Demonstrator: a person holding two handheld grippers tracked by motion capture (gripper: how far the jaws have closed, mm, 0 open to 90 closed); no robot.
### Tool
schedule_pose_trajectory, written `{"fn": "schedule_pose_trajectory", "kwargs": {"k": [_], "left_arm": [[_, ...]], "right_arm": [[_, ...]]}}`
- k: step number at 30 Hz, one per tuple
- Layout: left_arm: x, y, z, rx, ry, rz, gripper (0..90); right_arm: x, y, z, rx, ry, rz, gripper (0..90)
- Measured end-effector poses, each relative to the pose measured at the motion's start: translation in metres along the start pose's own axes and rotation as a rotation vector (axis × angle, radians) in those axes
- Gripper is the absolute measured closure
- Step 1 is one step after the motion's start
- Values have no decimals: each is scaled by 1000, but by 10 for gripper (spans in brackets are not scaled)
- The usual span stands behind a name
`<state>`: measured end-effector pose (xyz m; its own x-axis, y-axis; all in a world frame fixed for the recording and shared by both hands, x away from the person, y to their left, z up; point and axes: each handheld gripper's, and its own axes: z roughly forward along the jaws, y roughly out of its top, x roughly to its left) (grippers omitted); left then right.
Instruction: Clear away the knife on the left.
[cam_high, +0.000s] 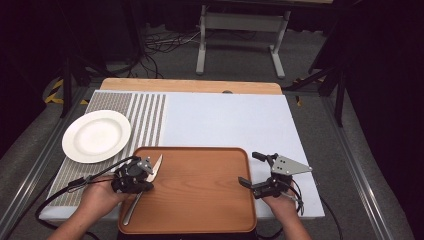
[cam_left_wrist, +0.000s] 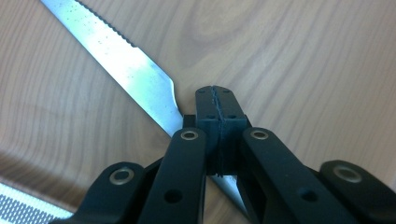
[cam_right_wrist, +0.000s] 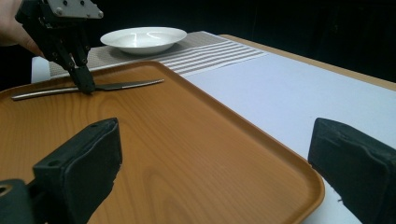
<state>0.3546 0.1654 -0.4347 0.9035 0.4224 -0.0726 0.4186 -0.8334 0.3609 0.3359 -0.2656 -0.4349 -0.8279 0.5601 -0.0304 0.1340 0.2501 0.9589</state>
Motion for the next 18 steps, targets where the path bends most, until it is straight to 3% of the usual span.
{"fn": "schedule_pose_trajectory", "kwargs": {"k": [18], "left_arm": [[6,-8,-4,22,6,-33,900]], "right_arm": [[0,0,0,2,1,0,35]]}}
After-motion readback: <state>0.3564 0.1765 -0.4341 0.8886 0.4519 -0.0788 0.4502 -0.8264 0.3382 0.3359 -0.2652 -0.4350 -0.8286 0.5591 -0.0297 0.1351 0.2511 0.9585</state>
